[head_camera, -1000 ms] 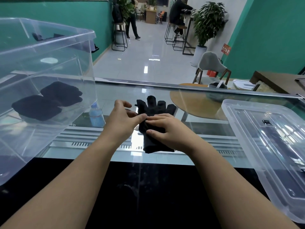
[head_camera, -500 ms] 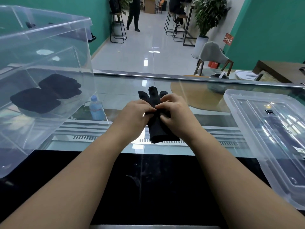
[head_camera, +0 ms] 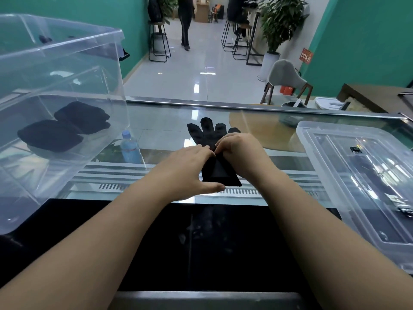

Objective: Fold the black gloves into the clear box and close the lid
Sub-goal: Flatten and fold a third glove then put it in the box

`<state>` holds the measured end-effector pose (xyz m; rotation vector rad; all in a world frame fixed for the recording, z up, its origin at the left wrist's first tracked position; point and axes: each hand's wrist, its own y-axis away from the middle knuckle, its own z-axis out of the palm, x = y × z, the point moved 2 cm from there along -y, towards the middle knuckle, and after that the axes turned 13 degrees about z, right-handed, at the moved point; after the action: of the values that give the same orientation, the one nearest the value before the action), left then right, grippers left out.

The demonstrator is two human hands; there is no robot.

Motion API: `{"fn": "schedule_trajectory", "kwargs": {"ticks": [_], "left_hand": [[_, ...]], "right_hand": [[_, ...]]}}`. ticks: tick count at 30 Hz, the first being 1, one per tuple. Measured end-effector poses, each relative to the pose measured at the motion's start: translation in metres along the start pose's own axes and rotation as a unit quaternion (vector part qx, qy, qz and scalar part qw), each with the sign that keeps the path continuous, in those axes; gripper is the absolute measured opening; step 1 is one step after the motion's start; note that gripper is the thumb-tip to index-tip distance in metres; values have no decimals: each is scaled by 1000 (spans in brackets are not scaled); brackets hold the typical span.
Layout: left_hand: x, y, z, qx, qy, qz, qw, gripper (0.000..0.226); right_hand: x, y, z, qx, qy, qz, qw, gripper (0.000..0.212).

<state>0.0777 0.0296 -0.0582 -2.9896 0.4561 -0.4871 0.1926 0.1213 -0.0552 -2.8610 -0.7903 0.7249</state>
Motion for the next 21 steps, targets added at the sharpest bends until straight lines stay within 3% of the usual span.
{"fn": "schedule_trajectory", "kwargs": {"ticks": [3, 9, 14, 15, 18, 21], "left_hand": [[-3, 0, 1, 23, -48, 16, 998, 52], [-10, 9, 3, 25, -47, 24, 998, 65], [-7, 26, 2, 14, -17, 40, 999, 84], [-6, 28, 0, 19, -15, 40, 999, 79], [-7, 28, -5, 82, -3, 46, 996, 36], [-6, 28, -7, 137, 57, -3, 989, 37]], "right_hand": [[7, 7, -5, -66, 33, -58, 996, 38], [20, 37, -13, -131, -12, -64, 989, 50], [10, 46, -6, -73, -27, -93, 993, 29], [9, 47, -6, -66, -32, -83, 994, 25], [10, 49, -9, -77, -63, -45, 994, 25], [10, 51, -11, -80, -129, -18, 988, 19]]}}
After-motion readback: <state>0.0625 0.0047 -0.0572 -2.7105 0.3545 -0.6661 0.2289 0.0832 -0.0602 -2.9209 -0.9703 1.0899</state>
